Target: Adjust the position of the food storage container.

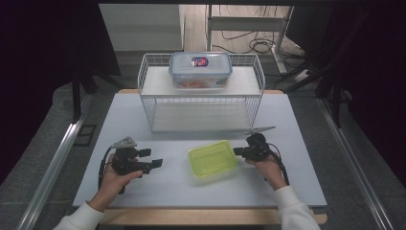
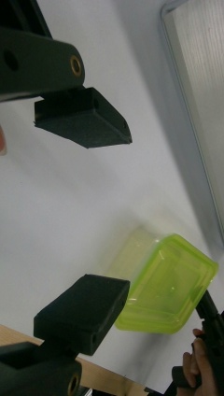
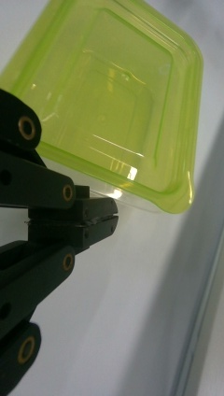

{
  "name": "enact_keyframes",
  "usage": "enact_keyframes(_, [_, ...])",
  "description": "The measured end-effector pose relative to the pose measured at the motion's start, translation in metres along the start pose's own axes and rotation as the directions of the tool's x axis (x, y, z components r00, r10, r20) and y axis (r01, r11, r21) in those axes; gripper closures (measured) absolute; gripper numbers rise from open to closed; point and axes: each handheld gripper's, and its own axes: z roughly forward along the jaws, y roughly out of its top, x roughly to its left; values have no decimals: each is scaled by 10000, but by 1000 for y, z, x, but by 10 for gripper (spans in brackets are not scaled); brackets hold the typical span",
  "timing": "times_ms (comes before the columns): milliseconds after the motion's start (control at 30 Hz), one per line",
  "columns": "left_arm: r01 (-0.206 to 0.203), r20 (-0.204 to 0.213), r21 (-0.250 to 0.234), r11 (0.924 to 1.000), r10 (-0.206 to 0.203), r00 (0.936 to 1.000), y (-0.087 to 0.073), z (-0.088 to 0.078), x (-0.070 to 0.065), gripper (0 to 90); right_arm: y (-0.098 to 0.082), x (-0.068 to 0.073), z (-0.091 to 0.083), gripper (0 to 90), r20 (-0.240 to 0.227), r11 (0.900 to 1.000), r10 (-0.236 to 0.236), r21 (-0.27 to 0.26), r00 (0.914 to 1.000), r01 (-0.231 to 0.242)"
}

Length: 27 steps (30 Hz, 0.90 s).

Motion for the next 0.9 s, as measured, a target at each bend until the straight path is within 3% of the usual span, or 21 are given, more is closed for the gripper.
enact_keyframes(67, [-56,3,86,9999,56,10000,0,2,-1,258,-1,7,2,892,-300,10000,7,21,9995,-6])
enact_keyframes(167, [-69,3,135,9999,69,10000,0,3,-2,258,-1,16,5,891,-315,9996,-269,79,9991,272])
enact_keyframes(367, [4,-45,115,9999,-4,10000,-1,3,0,257,-6,16,0,891,-572,9999,-128,66,9983,132])
enact_keyframes(633, [-28,-26,200,9998,29,10000,-1,5,0,257,-17,28,-9,891,-925,9994,-335,17,9952,338])
enact_keyframes(900, [-7,-35,185,9998,8,10000,-1,5,2,257,-28,55,-9,890,-1374,9966,-793,111,9873,816])
